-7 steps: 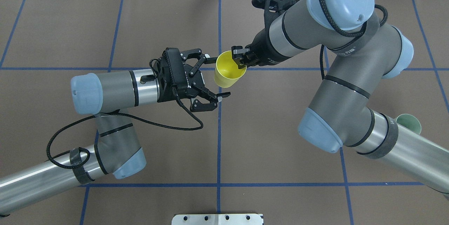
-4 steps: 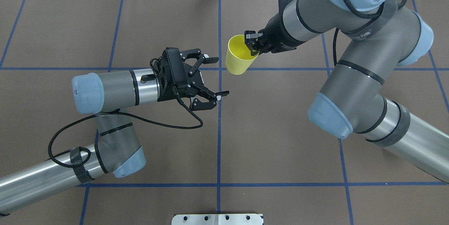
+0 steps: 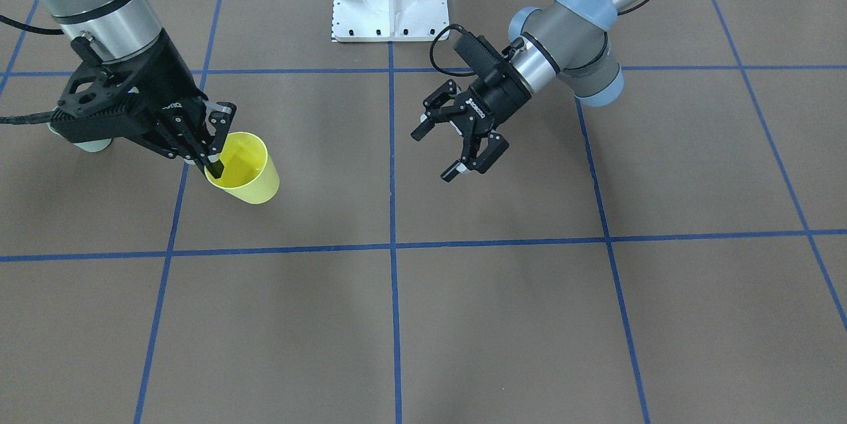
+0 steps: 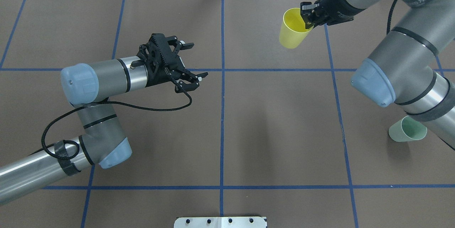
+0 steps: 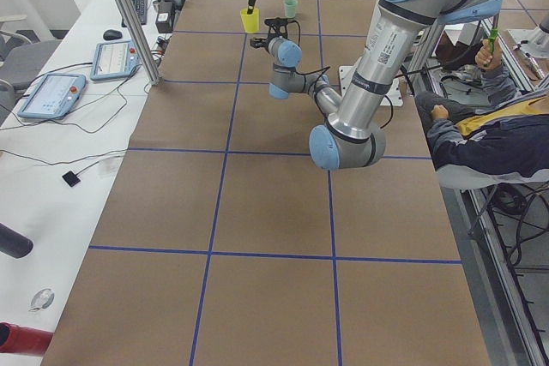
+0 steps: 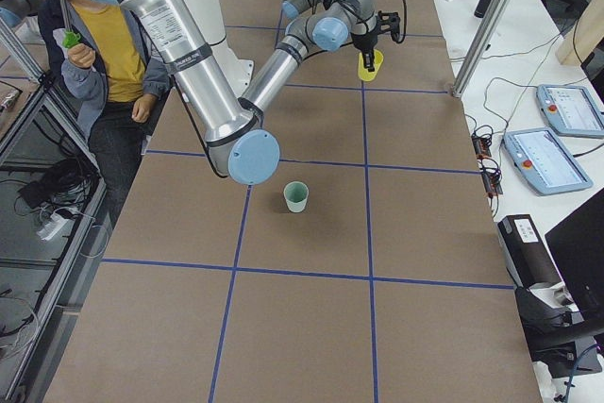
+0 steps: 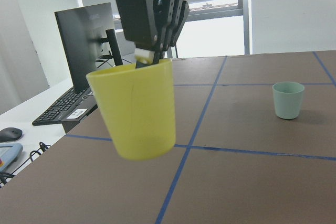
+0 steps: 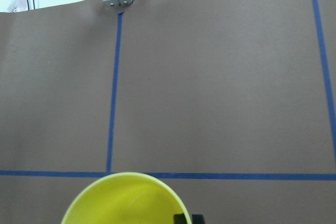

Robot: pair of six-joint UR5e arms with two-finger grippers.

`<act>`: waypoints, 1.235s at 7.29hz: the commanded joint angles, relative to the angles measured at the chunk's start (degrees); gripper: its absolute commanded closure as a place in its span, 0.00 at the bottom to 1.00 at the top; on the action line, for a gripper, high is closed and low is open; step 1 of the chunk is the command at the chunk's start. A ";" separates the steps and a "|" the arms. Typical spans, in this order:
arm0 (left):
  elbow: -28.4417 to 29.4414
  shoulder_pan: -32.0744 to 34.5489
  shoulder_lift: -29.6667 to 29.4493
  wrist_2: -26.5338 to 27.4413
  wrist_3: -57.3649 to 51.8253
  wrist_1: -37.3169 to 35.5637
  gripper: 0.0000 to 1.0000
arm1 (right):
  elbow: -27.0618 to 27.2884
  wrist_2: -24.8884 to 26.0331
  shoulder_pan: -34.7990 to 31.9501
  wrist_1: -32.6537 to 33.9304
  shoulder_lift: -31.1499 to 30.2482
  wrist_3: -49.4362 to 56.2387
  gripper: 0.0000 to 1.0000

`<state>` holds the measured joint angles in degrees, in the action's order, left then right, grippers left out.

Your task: Transfer and stack yellow cup on green cup

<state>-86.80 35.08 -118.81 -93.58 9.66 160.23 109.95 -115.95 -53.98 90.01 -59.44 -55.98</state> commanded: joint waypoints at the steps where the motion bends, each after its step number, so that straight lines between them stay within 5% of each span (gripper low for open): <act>1: -0.38 5.50 2.87 -0.11 -0.08 -13.47 0.01 | 0.00 -0.33 -2.18 0.08 -2.69 4.37 1.00; 3: -2.83 10.42 6.73 -1.77 -0.25 -28.32 0.01 | 2.19 -2.96 -4.81 0.08 -6.10 5.44 1.00; 5: -8.18 17.98 9.54 -13.78 -0.43 -46.34 0.00 | 2.55 -3.23 -5.87 0.08 -7.96 8.16 1.00; 8: -17.39 30.78 21.64 -27.58 -0.78 -57.71 0.00 | 3.34 -5.32 -8.76 -0.45 -12.08 15.79 1.00; 9: -22.13 33.79 27.17 -27.80 -0.87 -60.45 0.00 | 4.56 -8.04 -10.95 -0.54 -14.80 19.03 1.00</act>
<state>-103.53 64.23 -97.97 -118.96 8.85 103.69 113.40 -121.26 -62.66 89.63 -71.39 -40.69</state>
